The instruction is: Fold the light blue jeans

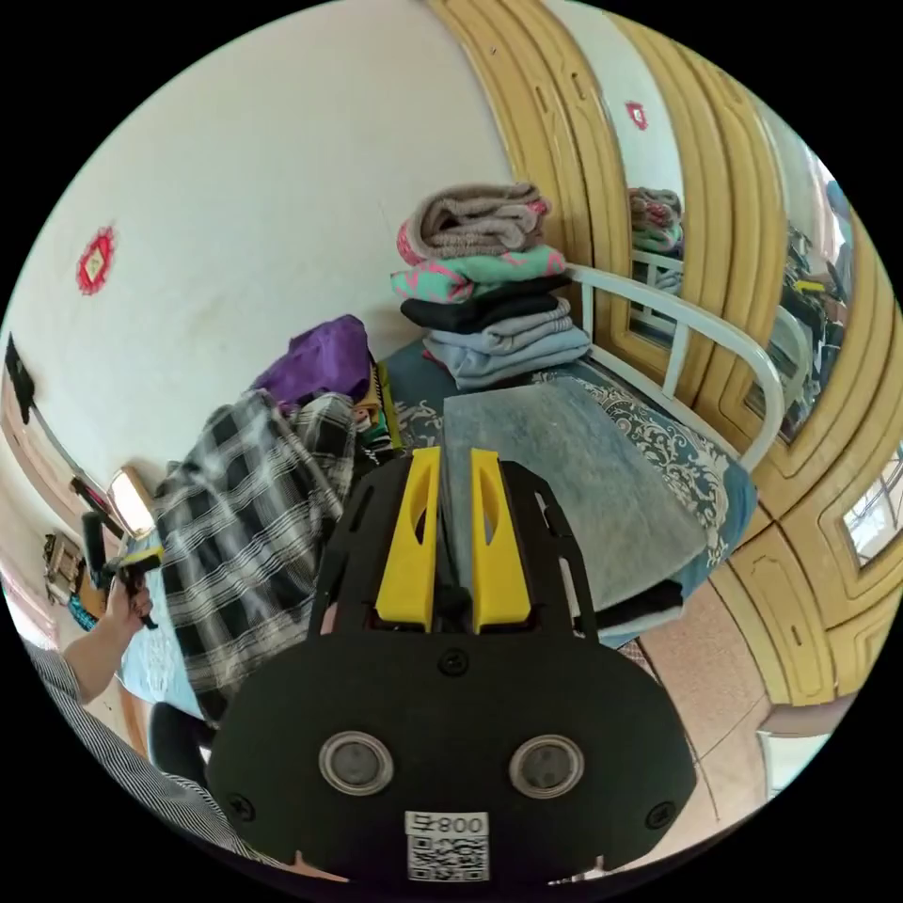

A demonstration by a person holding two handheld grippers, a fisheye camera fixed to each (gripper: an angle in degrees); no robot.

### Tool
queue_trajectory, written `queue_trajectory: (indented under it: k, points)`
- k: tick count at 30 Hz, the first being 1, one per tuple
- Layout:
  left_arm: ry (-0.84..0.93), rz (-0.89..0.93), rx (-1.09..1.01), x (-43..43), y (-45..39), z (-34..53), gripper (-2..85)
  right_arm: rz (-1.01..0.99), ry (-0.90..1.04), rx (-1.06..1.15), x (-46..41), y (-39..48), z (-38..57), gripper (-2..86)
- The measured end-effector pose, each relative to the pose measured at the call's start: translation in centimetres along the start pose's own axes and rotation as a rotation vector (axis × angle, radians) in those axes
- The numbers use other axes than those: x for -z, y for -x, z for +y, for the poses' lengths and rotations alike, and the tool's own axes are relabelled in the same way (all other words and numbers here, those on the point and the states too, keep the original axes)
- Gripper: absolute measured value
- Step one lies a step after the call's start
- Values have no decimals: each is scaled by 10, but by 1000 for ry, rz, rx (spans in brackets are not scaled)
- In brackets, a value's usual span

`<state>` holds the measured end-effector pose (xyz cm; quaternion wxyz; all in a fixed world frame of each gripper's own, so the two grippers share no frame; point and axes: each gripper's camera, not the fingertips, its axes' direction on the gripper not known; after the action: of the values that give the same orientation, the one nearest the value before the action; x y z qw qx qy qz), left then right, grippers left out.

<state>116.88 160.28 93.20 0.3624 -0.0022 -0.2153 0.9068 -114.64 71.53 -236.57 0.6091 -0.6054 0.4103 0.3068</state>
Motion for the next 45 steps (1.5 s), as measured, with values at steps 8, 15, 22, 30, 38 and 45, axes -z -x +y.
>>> queue_trajectory:
  k: [8, 15, 22, 30, 38, 45]
  points:
    - [409, -111, 228, -86, 40, 128, 18, 153, 287, 126, -117, 13, -92, 82]
    - [382, -197, 141, -98, 39, 167, 15, 269, 431, 191, -166, 3, -128, 90]
    - [357, -219, 164, -99, 46, 209, 12, 258, 425, 208, -156, -24, -143, 39]
    - [374, -205, 179, -91, 60, 259, 3, -95, 148, -226, -67, -123, -149, 10]
    - [327, -116, 234, -58, 74, 325, 1, -425, -238, -507, 80, -219, -132, 5]
    - [215, -91, 256, 9, 80, 397, 2, -701, -499, -395, 203, -196, -173, 3]
